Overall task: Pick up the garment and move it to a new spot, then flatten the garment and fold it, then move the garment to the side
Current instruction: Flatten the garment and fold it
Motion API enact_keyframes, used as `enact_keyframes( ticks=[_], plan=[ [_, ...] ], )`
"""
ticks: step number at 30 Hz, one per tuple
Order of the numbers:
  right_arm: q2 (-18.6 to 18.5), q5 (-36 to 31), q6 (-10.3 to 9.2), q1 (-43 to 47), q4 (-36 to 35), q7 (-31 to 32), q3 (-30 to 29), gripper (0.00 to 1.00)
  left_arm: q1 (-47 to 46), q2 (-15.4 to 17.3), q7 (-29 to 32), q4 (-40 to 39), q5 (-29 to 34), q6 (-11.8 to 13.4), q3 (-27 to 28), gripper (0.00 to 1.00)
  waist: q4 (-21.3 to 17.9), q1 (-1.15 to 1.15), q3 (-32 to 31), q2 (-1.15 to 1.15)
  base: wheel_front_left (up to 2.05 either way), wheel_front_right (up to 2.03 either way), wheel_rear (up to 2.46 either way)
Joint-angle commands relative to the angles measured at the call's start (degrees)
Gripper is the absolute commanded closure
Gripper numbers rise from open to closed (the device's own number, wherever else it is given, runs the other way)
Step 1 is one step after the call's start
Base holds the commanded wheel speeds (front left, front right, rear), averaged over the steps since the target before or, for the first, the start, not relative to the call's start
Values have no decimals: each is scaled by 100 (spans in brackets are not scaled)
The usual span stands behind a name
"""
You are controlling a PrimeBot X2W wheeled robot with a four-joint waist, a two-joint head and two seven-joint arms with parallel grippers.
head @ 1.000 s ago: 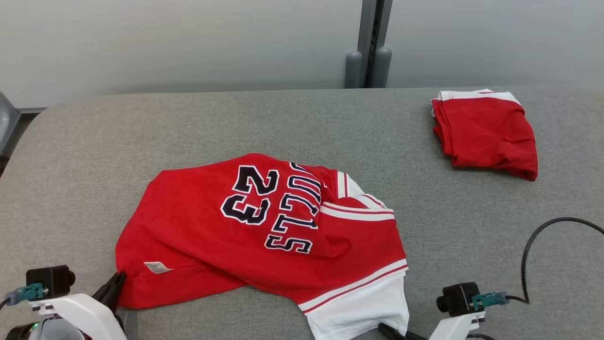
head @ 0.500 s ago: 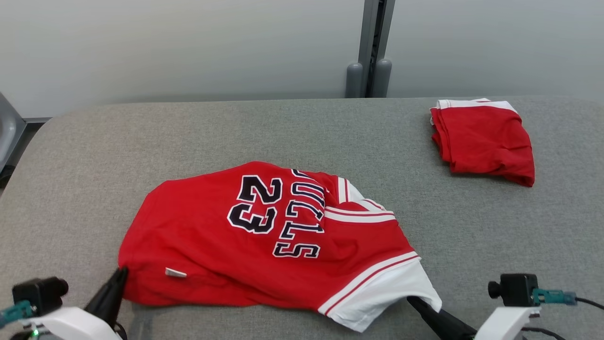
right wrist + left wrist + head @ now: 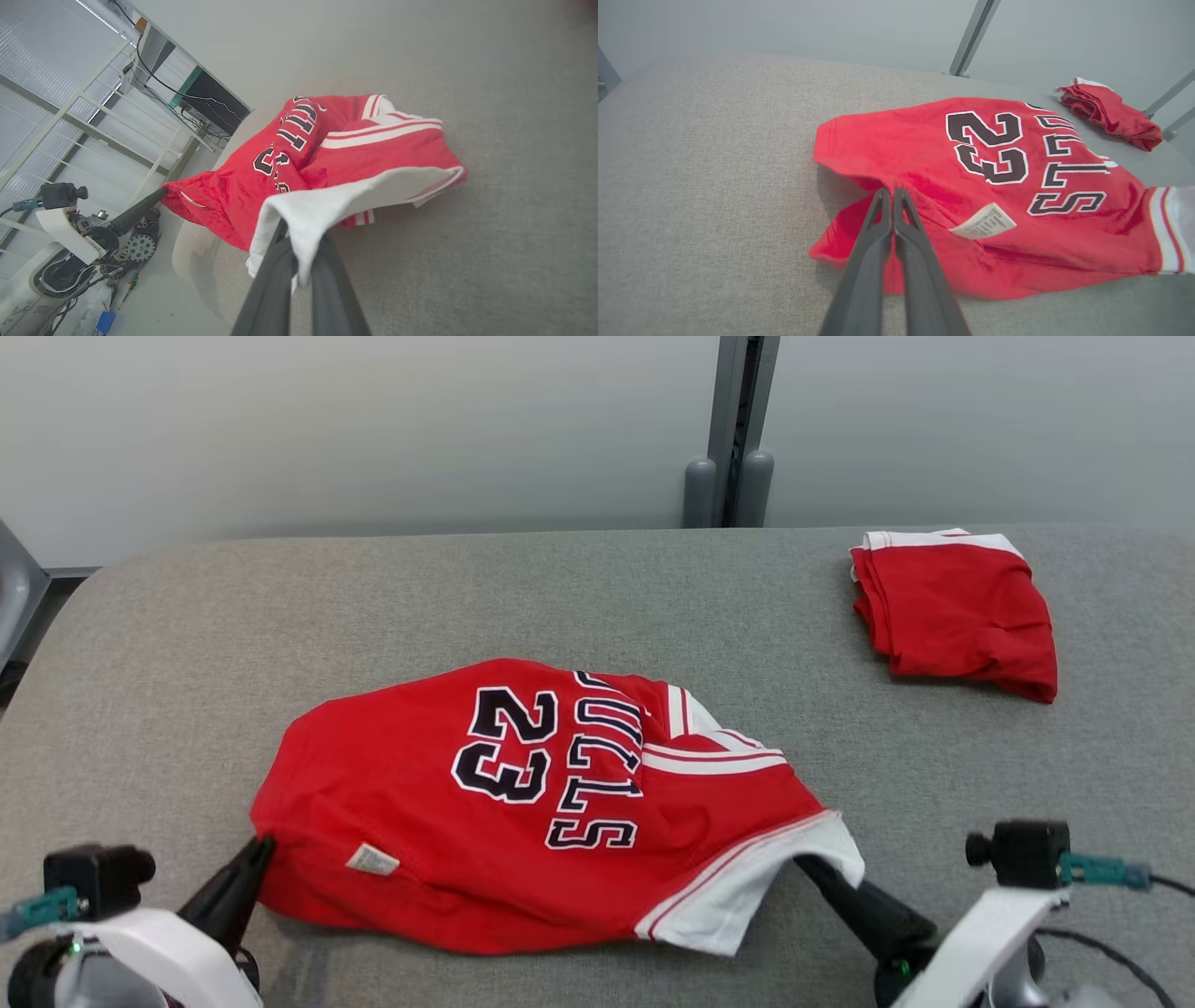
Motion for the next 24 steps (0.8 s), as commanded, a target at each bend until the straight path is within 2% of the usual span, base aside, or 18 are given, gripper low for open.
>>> enact_keyframes(
  ticks=[1,5,7,9,11,16,19,24],
  plan=[
    [-29,-27,4,-238,-2,-102,68,100,-197,101,47,13,64,-29,-9,100,-28,0,33,0,0,0,0],
    [-40,47,4,-841,85,-514,165,100,-664,275,170,83,7,-135,-14,100,-84,0,155,0,0,0,0],
    [33,288,4,-1171,118,-657,171,100,-958,357,225,128,-98,-189,26,100,-116,0,282,0,0,0,0],
    [-62,372,4,-1593,140,-751,186,100,-1332,470,222,202,-168,-236,84,100,-144,0,448,0,0,0,0],
    [-125,384,4,-2035,175,-845,210,100,-1781,592,179,297,-170,-266,125,100,-171,0,677,0,0,0,0],
    [-210,273,4,-3324,340,-1095,185,100,-3053,748,310,570,-657,-318,144,100,-196,0,1417,0,0,0,0],
    [-309,63,4,-4145,609,-990,280,100,-3888,858,471,731,-978,-329,-74,100,-203,0,1896,0,0,0,0],
    [-259,-118,4,-5521,1081,-880,297,100,-5240,1129,686,1228,-1366,-320,-509,100,-219,0,2565,0,0,0,0]
  ],
)
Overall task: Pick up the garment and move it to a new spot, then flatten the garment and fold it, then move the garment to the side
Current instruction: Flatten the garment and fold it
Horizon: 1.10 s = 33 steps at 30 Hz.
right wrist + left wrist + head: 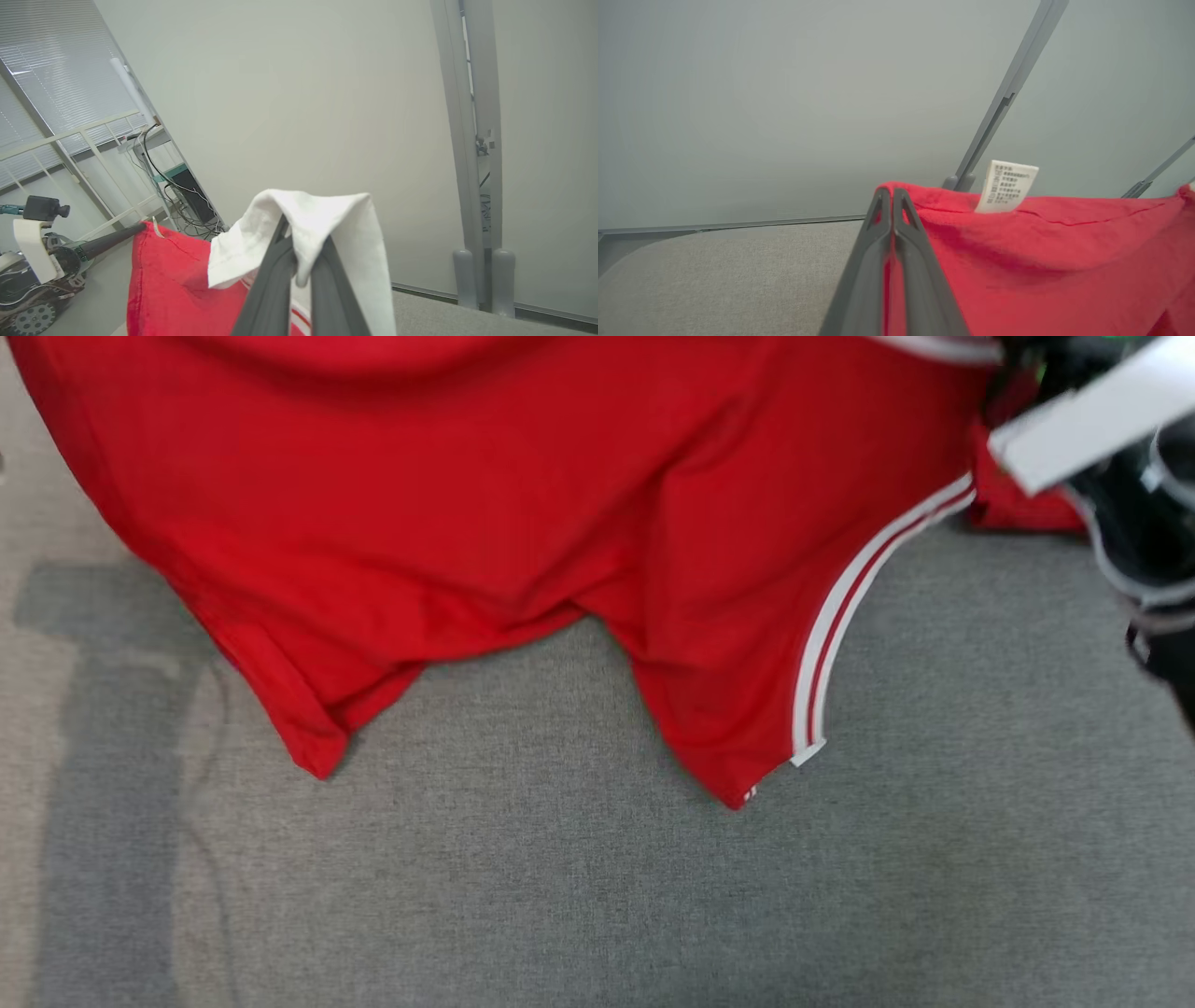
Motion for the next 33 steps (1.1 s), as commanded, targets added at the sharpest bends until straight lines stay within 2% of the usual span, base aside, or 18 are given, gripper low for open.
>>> enact_keyframes(
  ticks=[1,7,10,13,19,23,28,33],
  plan=[
    [-4,-92,4,-405,183,61,14,100,-471,89,23,164,-69,-9,-143,100,-32,0,636,0,0,0,0],
    [21,-198,4,-1805,754,120,25,100,-1981,217,-169,886,-187,-9,-582,100,-62,0,1164,0,0,0,0],
    [-58,-556,3,-2695,1161,-50,78,100,-2880,399,-285,1247,187,-10,-1214,100,-32,0,1412,0,0,0,0],
    [-61,-758,3,-3334,1449,-165,127,100,-3531,428,-462,1537,335,-6,-1572,100,-13,0,1564,0,0,0,0],
    [-128,-1031,3,-4400,1854,-360,249,100,-4534,242,-1002,1882,350,-6,-1893,100,89,0,1776,0,0,0,0],
    [-56,-1300,3,-5074,2176,-933,221,100,-5156,105,-1545,2124,289,-7,-2107,100,120,0,1825,0,0,0,0],
    [156,-1321,3,-5232,2584,-1146,436,100,-5399,-12,-1650,2294,-39,-7,-2621,100,123,0,1752,0,0,0,0],
    [48,-1135,3,-4751,2702,-1064,919,100,-4981,45,-1353,2204,-473,-8,-3420,100,143,0,1635,0,0,0,0]
  ],
)
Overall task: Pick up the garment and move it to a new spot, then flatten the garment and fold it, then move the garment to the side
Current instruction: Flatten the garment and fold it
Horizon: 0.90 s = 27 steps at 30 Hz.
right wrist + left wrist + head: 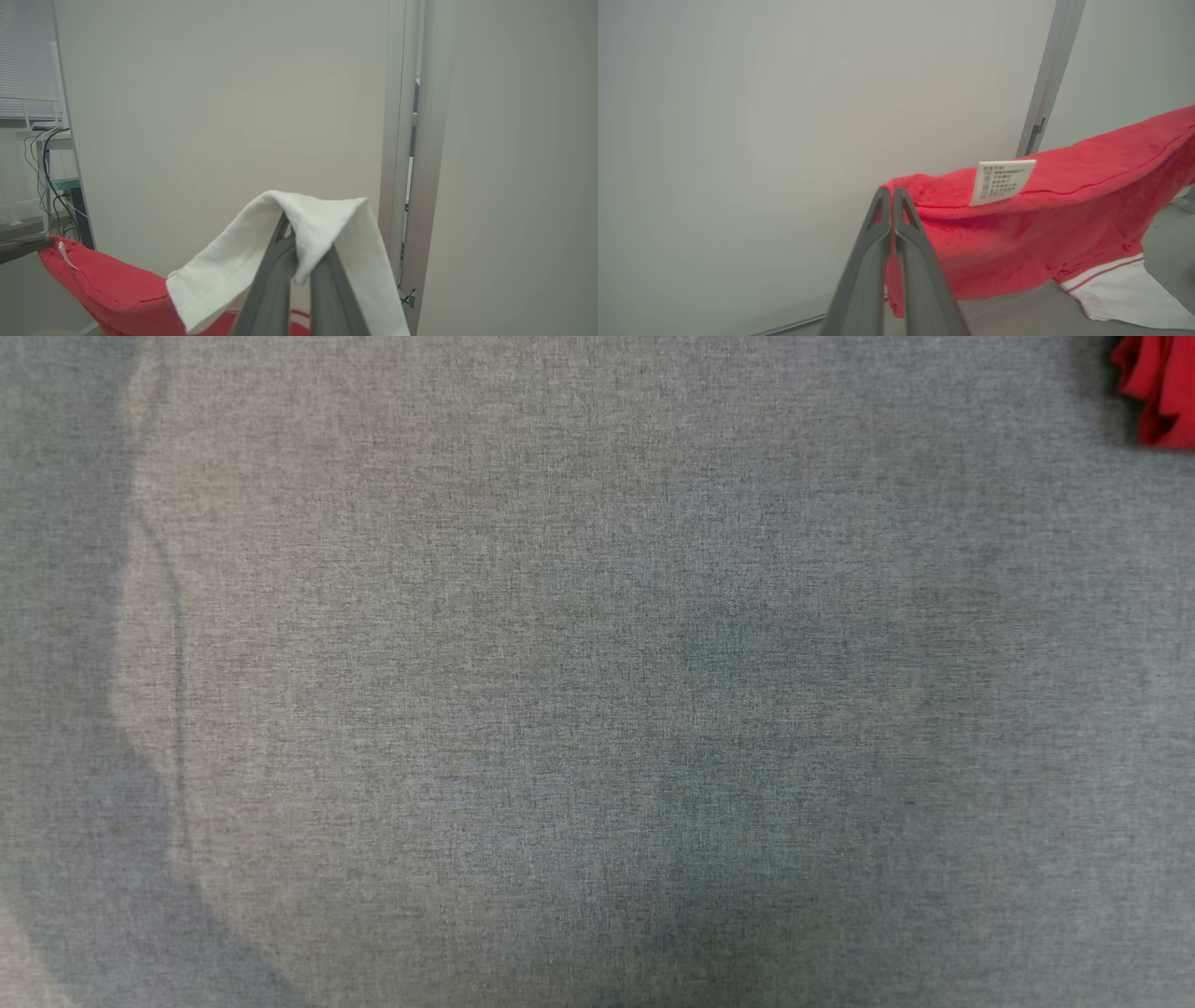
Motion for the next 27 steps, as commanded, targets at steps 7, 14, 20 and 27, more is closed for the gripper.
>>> enact_keyframes(
  ticks=[7,14,20,27],
  plan=[
    [-396,504,2,1208,-223,269,769,100,890,329,439,-147,-702,-3,-919,100,14,0,-383,0,0,0,0],
    [-751,997,2,2341,-922,516,1498,100,1868,750,677,-511,-1300,-3,-1706,100,-125,0,-1126,0,0,0,0],
    [-1091,1462,2,3330,-1641,854,2107,100,2806,1167,908,-1036,-1899,-3,-2060,100,-276,0,-1967,0,0,0,0],
    [-1686,2073,2,4381,-2290,1168,2457,100,3936,1425,1040,-1638,-2370,-4,-2203,100,-279,0,-2834,0,0,0,0]
  ],
)
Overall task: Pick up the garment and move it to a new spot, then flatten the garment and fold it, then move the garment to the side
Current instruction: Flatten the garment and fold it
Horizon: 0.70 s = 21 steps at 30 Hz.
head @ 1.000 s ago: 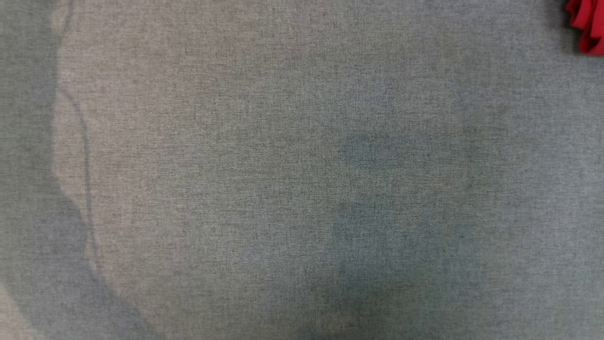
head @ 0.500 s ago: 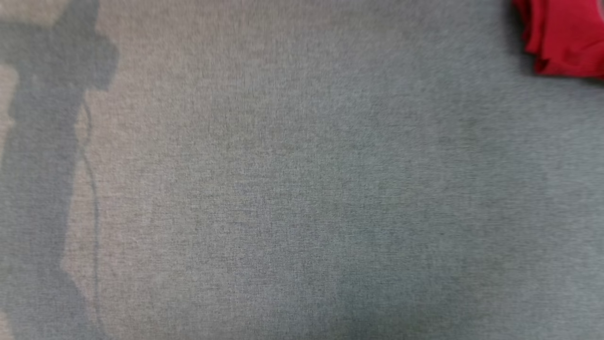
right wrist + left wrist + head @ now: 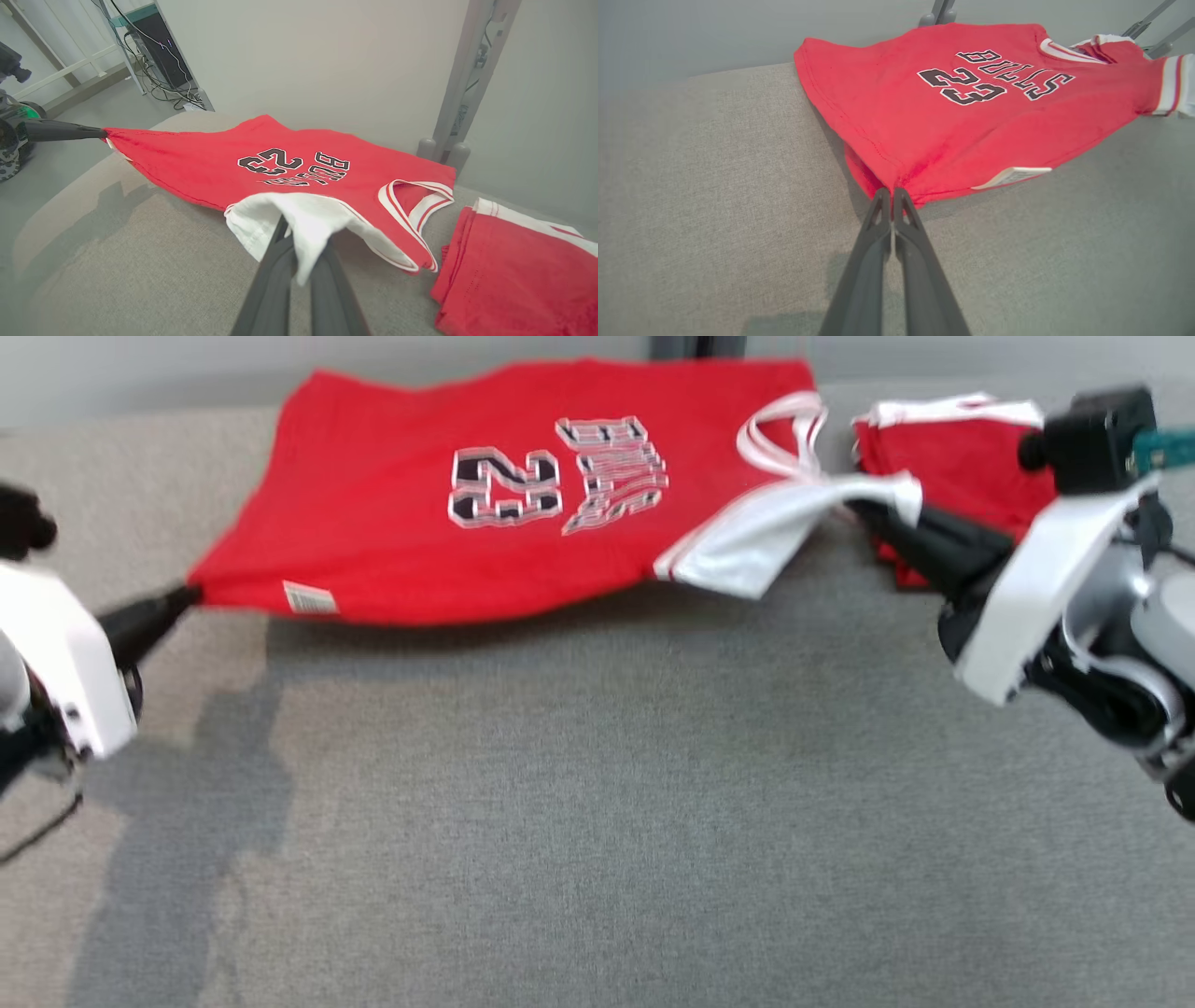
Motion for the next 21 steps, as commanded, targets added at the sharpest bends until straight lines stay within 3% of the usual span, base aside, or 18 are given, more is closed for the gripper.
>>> enact_keyframes(
  ticks=[1,8,14,21],
  plan=[
    [-146,137,2,227,-105,73,24,100,226,71,24,-71,-63,-2,-16,100,-13,0,-506,0,0,0,0],
    [-672,713,2,1115,-553,458,97,100,953,318,254,-469,-293,-3,-57,100,44,0,-1005,0,0,0,0],
    [-929,1060,2,1990,-967,704,179,100,1760,644,-81,-936,-415,7,-74,100,-17,0,-1258,0,0,0,0],
    [-1415,1176,2,2903,-1388,1116,179,100,2723,1086,218,-1710,-271,389,-90,100,37,0,-1392,0,0,0,0]
  ],
)
